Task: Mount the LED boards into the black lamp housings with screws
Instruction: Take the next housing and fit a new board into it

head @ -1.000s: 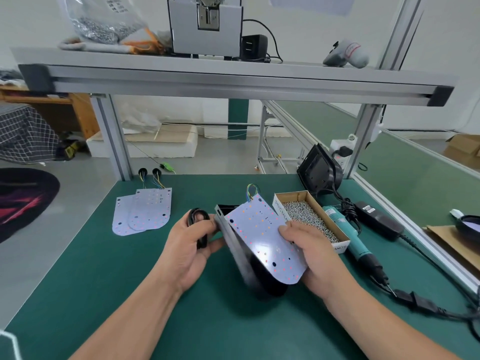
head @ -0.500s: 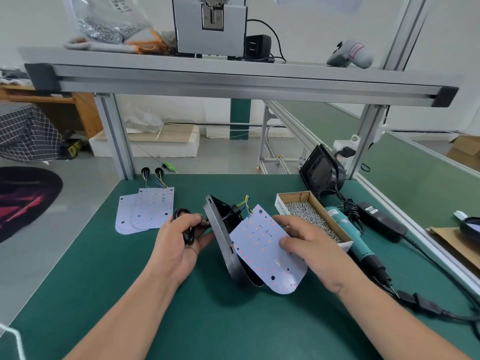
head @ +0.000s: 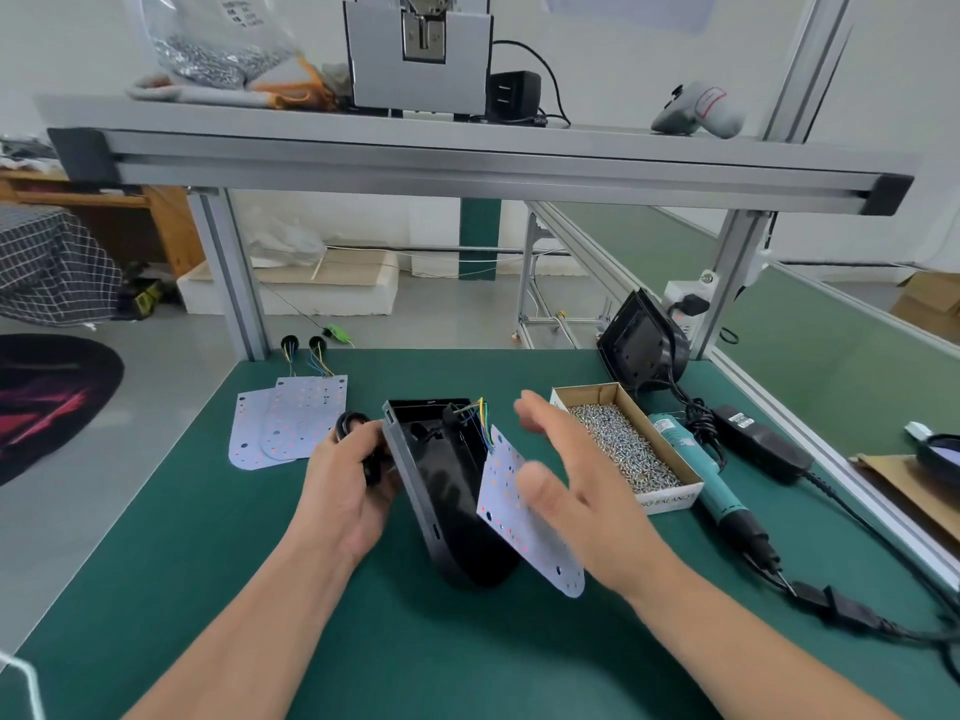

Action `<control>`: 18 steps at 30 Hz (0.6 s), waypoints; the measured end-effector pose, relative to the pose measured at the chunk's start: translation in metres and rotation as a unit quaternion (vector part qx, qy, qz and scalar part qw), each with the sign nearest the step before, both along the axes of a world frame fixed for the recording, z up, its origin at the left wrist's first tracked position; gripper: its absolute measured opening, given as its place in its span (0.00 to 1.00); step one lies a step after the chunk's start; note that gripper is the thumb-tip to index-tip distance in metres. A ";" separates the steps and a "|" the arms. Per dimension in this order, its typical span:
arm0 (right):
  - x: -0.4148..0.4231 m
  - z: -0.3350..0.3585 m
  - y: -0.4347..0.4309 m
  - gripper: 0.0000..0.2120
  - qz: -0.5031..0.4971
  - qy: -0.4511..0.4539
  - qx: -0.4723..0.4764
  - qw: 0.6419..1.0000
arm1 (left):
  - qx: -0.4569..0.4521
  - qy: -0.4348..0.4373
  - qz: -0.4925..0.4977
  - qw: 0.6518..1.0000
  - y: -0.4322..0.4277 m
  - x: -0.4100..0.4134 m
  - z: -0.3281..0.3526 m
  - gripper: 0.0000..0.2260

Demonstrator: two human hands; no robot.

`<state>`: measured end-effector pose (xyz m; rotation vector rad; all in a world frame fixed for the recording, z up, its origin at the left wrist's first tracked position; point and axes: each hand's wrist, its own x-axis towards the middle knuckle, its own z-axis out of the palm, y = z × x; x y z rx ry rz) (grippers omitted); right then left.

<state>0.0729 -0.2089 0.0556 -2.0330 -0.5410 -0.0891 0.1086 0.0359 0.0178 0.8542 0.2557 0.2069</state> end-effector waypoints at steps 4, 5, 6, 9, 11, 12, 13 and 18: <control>-0.007 0.000 0.017 0.51 0.037 -0.050 -0.128 0.990 | 0.009 -0.025 -0.001 1.000 -0.004 -0.001 0.003 0.14; -0.006 -0.001 0.019 0.48 0.029 -0.065 -0.145 0.987 | 0.013 -0.027 0.001 1.000 -0.003 -0.002 0.004 0.14; -0.004 -0.001 0.019 0.47 0.016 -0.071 -0.150 0.986 | 0.014 -0.027 0.004 1.000 -0.003 -0.002 0.004 0.14; 0.004 0.000 0.015 0.46 -0.017 -0.050 -0.141 0.989 | 0.005 -0.026 0.013 1.000 0.000 -0.001 0.007 0.16; 0.010 0.000 0.014 0.47 -0.011 -0.028 -0.166 0.986 | -0.004 -0.025 0.009 1.000 0.000 0.000 0.007 0.17; 0.012 0.000 0.013 0.47 -0.005 -0.016 -0.179 0.984 | -0.015 -0.028 0.005 0.999 -0.001 -0.001 0.008 0.17; 0.014 0.000 0.013 0.47 0.002 -0.002 -0.184 0.983 | -0.030 -0.034 -0.001 0.999 -0.002 -0.001 0.008 0.18; 0.020 0.002 0.012 0.47 -0.012 0.016 -0.058 0.998 | -0.042 -0.033 -0.018 0.998 -0.010 -0.004 0.008 0.19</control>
